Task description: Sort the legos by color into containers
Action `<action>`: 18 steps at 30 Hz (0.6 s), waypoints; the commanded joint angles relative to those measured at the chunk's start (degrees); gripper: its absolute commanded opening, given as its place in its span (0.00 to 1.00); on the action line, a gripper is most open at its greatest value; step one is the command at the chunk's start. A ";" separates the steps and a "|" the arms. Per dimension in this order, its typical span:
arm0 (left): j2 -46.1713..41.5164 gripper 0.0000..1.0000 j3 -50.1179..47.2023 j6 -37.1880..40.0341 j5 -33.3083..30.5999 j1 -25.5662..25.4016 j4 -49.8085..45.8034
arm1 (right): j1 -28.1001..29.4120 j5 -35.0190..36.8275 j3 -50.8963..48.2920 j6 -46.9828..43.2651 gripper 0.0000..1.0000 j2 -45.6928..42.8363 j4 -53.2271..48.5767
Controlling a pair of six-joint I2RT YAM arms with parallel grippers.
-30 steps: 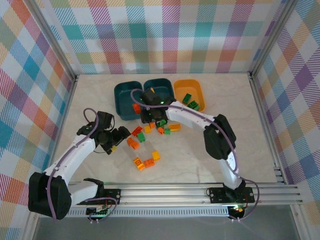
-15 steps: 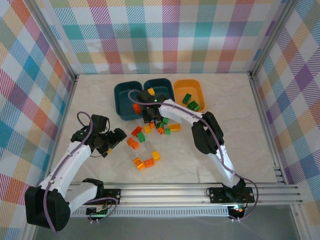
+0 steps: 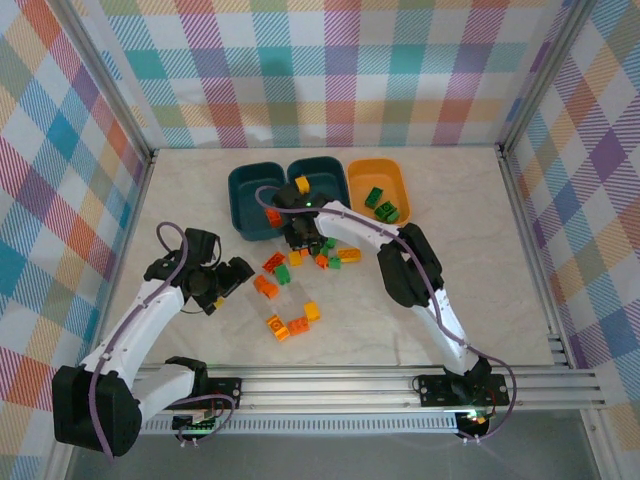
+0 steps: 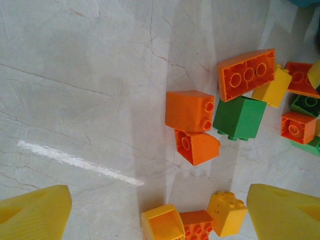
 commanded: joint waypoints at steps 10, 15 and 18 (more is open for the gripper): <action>-1.93 0.93 -0.17 3.69 5.65 9.75 0.71 | 3.08 0.08 -5.93 -1.70 0.18 -16.13 7.54; -2.44 0.94 -6.02 1.23 23.27 16.08 13.17 | 1.24 -3.26 7.13 -3.08 0.18 -5.35 7.16; -3.21 0.94 -6.59 2.50 26.64 16.52 14.49 | -0.04 -3.48 17.03 -5.07 0.18 1.27 5.30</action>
